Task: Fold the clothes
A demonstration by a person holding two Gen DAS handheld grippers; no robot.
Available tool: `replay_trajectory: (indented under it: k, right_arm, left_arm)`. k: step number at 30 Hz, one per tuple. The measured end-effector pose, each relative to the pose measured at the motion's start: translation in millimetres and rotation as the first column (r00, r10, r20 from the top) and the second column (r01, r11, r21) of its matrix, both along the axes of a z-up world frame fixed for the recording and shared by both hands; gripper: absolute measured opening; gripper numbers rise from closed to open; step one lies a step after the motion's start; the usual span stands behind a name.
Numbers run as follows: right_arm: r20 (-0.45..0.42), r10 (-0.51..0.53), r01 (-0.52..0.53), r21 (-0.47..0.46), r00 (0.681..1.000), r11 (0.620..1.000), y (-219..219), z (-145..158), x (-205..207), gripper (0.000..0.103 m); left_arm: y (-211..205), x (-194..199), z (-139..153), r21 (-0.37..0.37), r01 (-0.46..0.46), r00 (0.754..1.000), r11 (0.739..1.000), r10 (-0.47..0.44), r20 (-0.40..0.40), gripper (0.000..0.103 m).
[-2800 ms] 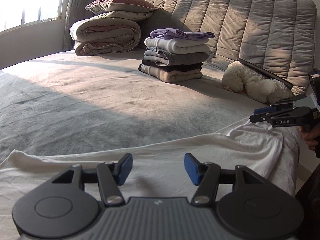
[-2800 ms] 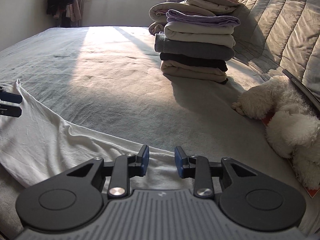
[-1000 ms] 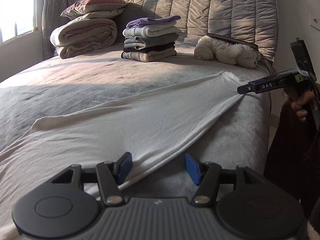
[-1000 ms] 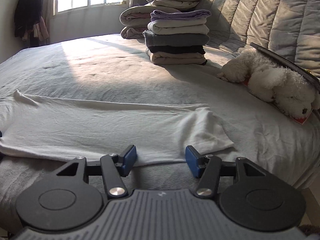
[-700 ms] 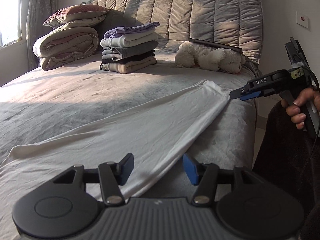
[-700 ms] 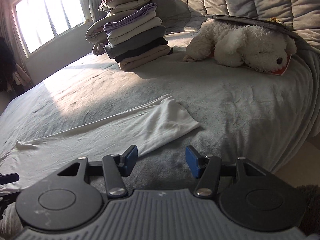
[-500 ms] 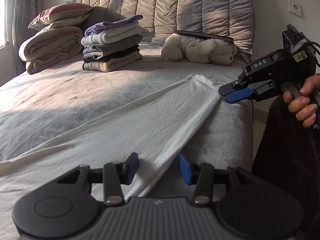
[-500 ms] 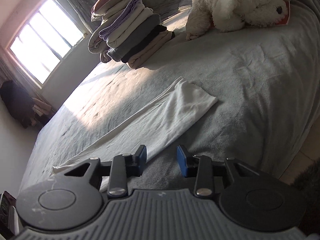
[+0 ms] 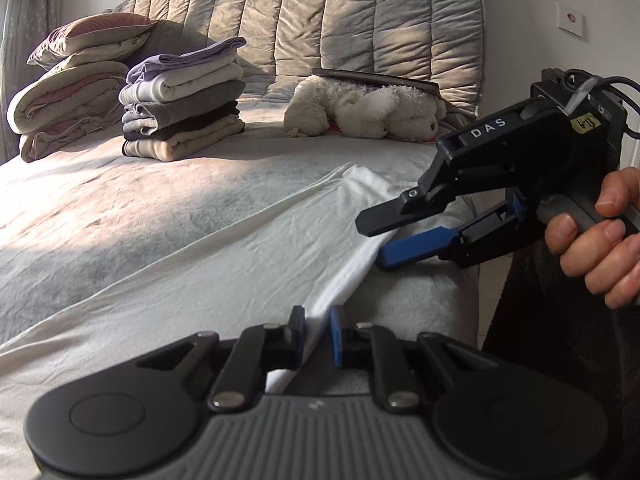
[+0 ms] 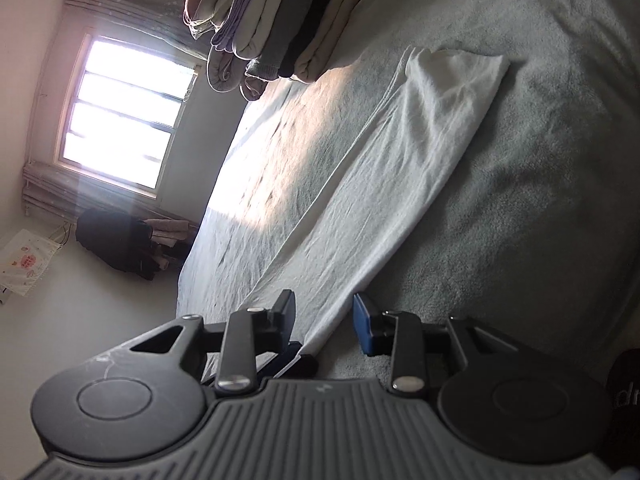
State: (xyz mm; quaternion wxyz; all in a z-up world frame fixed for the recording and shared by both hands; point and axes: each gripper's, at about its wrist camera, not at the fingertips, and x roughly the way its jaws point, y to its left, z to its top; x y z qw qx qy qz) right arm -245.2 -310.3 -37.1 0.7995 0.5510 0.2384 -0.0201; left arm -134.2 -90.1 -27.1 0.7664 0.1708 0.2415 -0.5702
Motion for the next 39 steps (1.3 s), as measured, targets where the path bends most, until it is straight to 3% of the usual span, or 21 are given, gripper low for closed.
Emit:
replay_trajectory:
  k: [11, 22, 31, 36, 39]
  right_arm:
    - [0.033, 0.025, -0.026, 0.033, 0.999, 0.999, 6.6, -0.8, 9.6, 0.036]
    - [0.061, 0.065, -0.071, 0.112, 0.996, 0.991, 23.1, -5.7, 19.8, 0.038]
    - [0.005, 0.054, -0.054, 0.077, 0.999, 0.996, 16.8, -11.1, 17.2, 0.036]
    - [-0.024, -0.009, 0.011, 0.053, 1.000, 0.999, -7.6, -6.0, -12.3, 0.039]
    - [-0.002, -0.034, 0.034, -0.003, 0.999, 0.999, -7.8, 4.8, -22.7, 0.039]
  left_arm:
    - [5.3, 22.1, 0.2, -0.051, -0.065, 0.982, 0.997, 0.055, -0.180, 0.004]
    - [13.4, 27.0, 8.6, -0.094, -0.092, 0.974, 0.991, 0.070, -0.213, 0.002]
    - [10.0, 20.9, 1.0, -0.019, -0.011, 0.977, 1.000, 0.006, -0.215, 0.003]
    - [10.2, 11.7, 2.2, -0.013, 0.087, 0.965, 0.996, -0.087, -0.245, 0.008]
    - [11.7, 11.5, 8.4, -0.068, 0.080, 0.962, 0.994, -0.095, -0.254, 0.013]
